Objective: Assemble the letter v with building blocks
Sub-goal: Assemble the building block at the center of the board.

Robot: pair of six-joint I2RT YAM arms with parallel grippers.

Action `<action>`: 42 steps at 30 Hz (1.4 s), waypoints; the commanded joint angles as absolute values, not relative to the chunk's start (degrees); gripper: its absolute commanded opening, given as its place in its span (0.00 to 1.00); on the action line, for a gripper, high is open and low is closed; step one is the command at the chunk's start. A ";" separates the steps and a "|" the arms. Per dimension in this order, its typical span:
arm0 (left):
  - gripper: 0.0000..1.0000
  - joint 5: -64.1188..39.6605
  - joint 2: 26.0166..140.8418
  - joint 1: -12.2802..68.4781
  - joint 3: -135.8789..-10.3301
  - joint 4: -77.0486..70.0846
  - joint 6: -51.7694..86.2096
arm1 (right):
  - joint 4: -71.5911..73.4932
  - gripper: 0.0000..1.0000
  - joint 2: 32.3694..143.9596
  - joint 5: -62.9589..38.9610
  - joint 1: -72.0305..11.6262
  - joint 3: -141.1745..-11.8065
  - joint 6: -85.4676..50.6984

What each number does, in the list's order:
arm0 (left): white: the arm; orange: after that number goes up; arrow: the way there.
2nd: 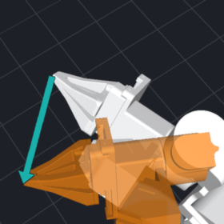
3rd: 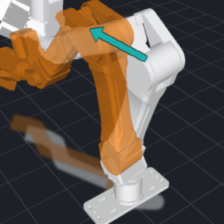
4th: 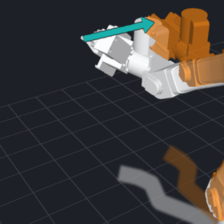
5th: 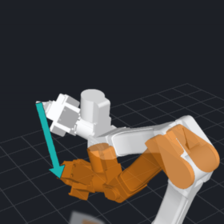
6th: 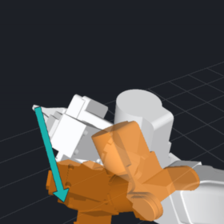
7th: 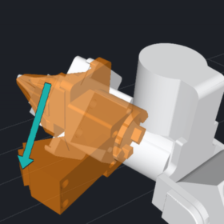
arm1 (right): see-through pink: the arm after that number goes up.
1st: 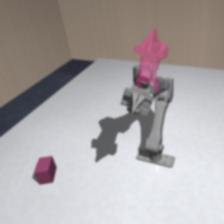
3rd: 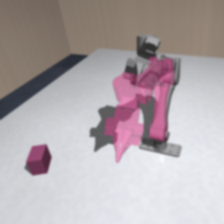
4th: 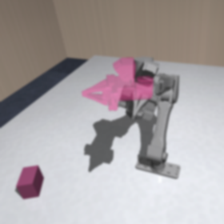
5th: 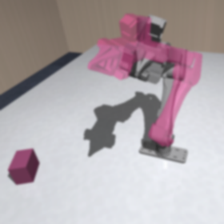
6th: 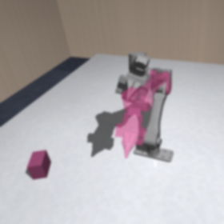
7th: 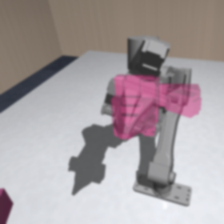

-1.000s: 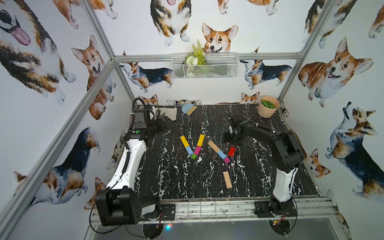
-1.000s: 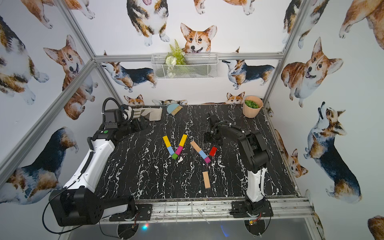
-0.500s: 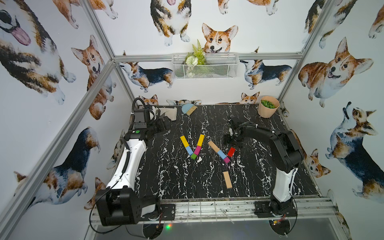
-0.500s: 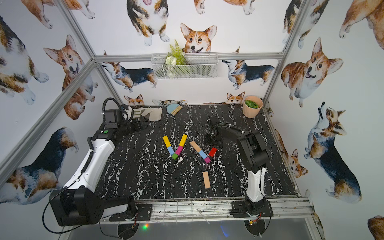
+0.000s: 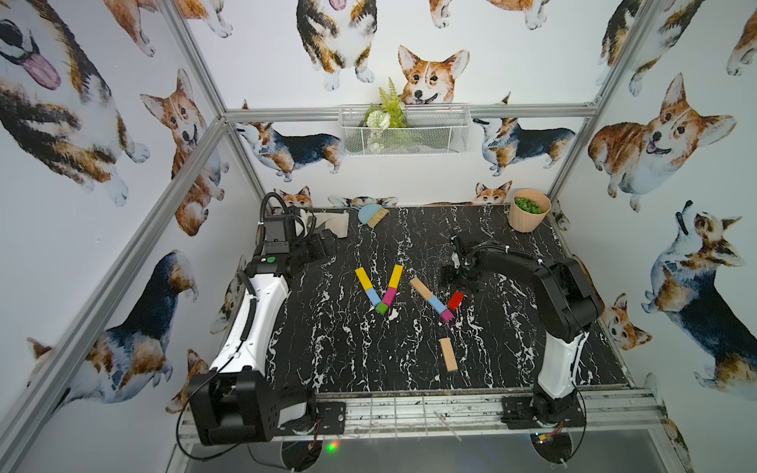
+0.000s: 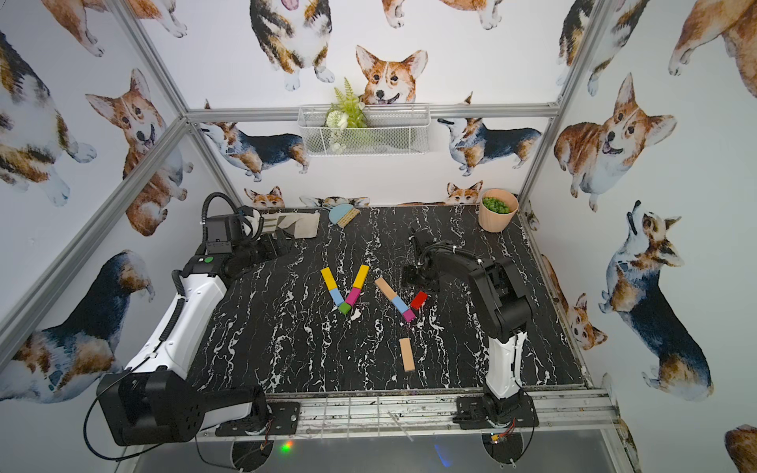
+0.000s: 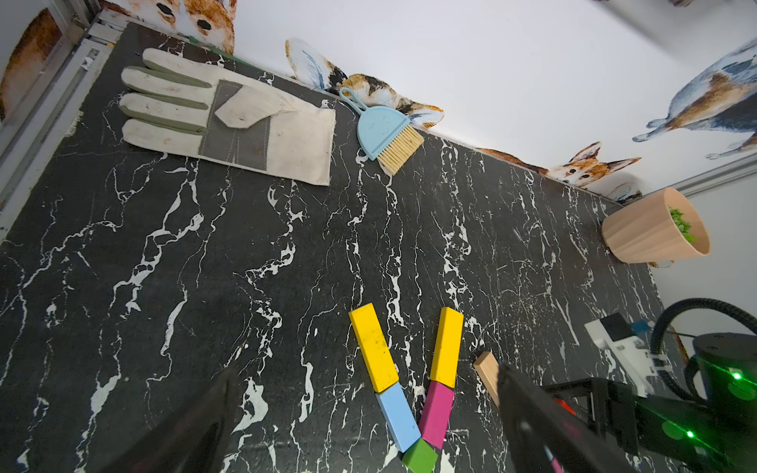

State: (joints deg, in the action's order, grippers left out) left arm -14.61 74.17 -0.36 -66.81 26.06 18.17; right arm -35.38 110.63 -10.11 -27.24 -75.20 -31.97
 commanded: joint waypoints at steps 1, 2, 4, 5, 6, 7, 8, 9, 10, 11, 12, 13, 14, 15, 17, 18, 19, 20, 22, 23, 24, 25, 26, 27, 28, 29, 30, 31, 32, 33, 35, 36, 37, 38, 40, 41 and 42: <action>1.00 -14.86 73.92 -0.43 -66.77 24.83 17.84 | -34.89 0.81 111.22 -10.02 -27.17 -76.25 -32.61; 1.00 -14.92 73.92 -0.44 -66.80 24.79 17.80 | -34.90 0.82 111.61 -10.02 -27.20 -76.53 -32.61; 1.00 -14.78 73.92 -0.42 -66.75 24.79 17.82 | -35.06 0.82 112.13 -10.27 -27.23 -77.11 -32.56; 1.00 -14.81 73.92 -0.44 -66.77 24.79 17.88 | -35.02 0.82 112.28 -10.45 -27.19 -77.17 -32.61; 1.00 -14.77 73.92 -0.48 -66.73 24.79 17.82 | -35.02 0.82 112.33 -10.55 -27.20 -77.17 -32.61; 1.00 -14.78 73.95 -0.44 -66.72 24.79 17.84 | -34.92 0.82 112.41 -10.62 -27.24 -77.14 -32.62; 1.00 -14.80 73.89 -0.48 -66.79 24.85 17.82 | -34.98 0.82 112.36 -10.63 -27.20 -76.99 -32.69; 1.00 -14.77 73.92 -0.49 -66.75 24.92 17.84 | -34.85 0.82 112.24 -10.72 -27.19 -76.88 -32.70; 1.00 -14.79 73.92 -0.47 -66.88 24.91 17.84 | -34.84 0.82 112.11 -10.81 -27.21 -76.67 -32.70; 1.00 -14.78 73.92 -0.44 -66.88 24.95 17.84 | -34.84 0.83 112.03 -10.81 -27.23 -76.43 -32.70; 1.00 -14.77 73.92 -0.44 -66.86 24.92 17.84 | -34.84 0.83 111.87 -10.88 -27.20 -76.23 -32.78; 1.00 -14.77 73.95 -0.46 -66.87 24.92 17.84 | -34.79 0.83 111.80 -10.98 -27.25 -75.99 -32.78; 1.00 -14.78 73.92 -0.51 -66.88 24.85 17.84 | -34.72 0.83 111.58 -11.24 -27.25 -75.77 -32.87; 1.00 -14.77 73.92 -0.52 -66.81 24.81 17.82 | -34.55 0.83 111.44 -11.45 -27.27 -75.44 -32.91; 1.00 -14.85 73.92 -0.51 -66.85 24.79 17.78 | -34.37 0.83 111.23 -11.55 -27.26 -74.99 -33.13; 1.00 -14.85 73.92 -0.52 -66.84 24.80 17.84 | -34.27 0.83 111.05 -11.60 -27.27 -74.76 -33.13; 1.00 -14.90 73.92 -0.51 -66.75 24.79 17.84 | -34.21 0.83 111.00 -11.69 -27.26 -74.55 -33.22; 1.00 -14.92 73.92 -0.51 -66.81 24.84 17.82 | -34.19 0.83 110.90 -11.78 -27.31 -74.41 -33.22; 1.00 -14.90 73.89 -0.53 -66.79 24.79 17.83 | -34.12 0.83 110.83 -11.86 -27.33 -74.33 -33.29; 1.00 -14.90 73.90 -0.51 -66.80 24.80 17.84 | -34.17 0.83 110.72 -11.95 -27.44 -74.24 -33.27; 1.00 -14.90 73.84 -0.49 -66.79 24.79 17.85 | -34.26 0.83 110.65 -11.96 -27.57 -74.25 -33.31; 1.00 -14.86 73.83 -0.49 -66.81 24.79 17.82 | -34.27 0.83 110.53 -11.95 -27.58 -74.24 -33.31; 1.00 -14.90 73.83 -0.47 -66.77 24.79 17.84 | -34.28 0.83 110.40 -11.95 -27.64 -74.27 -33.30; 1.00 -14.86 73.83 -0.49 -66.79 24.79 17.84 | -34.29 0.83 110.35 -11.95 -27.76 -74.27 -33.27; 1.00 -14.90 73.83 -0.44 -66.75 24.79 17.85 | -34.36 0.84 110.36 -11.95 -27.78 -74.34 -33.23; 1.00 -14.88 73.83 -0.51 -66.71 24.79 17.88 | -34.46 0.83 110.24 -11.91 -27.91 -74.34 -33.22; 1.00 -14.94 73.83 -0.48 -66.75 24.82 17.93 | -34.63 0.83 110.16 -11.87 -27.95 -74.36 -33.22; 1.00 -14.99 73.74 -0.48 -66.72 24.79 17.90 | -34.79 0.83 110.11 -11.78 -28.06 -74.38 -33.22; 1.00 -14.86 73.74 -0.52 -66.74 24.79 17.90 | -34.84 0.83 110.08 -11.71 -28.13 -74.36 -33.16; 1.00 -14.86 73.74 -0.50 -66.77 24.79 17.92 | -34.92 0.83 109.96 -11.61 -28.21 -74.41 -33.13; 1.00 -14.99 73.74 -0.52 -66.77 24.79 17.93 | -35.07 0.83 109.78 -11.35 -28.15 -74.22 -33.19; 1.00 -14.94 73.64 -0.50 -66.75 24.75 17.97 | -35.01 0.83 109.68 -11.34 -28.16 -74.11 -33.22; 1.00 -14.94 73.66 -0.49 -66.78 24.77 17.95 | -35.13 0.83 109.50 -11.27 -28.19 -74.02 -33.22; 1.00 -14.94 73.65 -0.48 -66.77 24.77 17.93 | -35.24 0.83 109.36 -11.25 -28.21 -73.98 -33.22; 1.00 -15.06 73.65 -0.47 -66.76 24.73 17.98 | -35.24 0.83 109.23 -11.16 -28.24 -73.68 -33.22; 1.00 -15.06 73.65 -0.49 -66.75 24.74 17.97 | -35.18 0.83 109.08 -11.16 -28.24 -73.50 -33.26; 1.00 -15.03 73.70 -0.51 -66.77 24.70 17.97 | -35.11 0.83 108.94 -11.16 -28.32 -73.32 -33.39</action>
State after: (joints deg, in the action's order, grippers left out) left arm -14.61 73.93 -0.36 -66.78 26.06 18.17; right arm -34.44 109.58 -11.55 -28.14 -73.71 -32.86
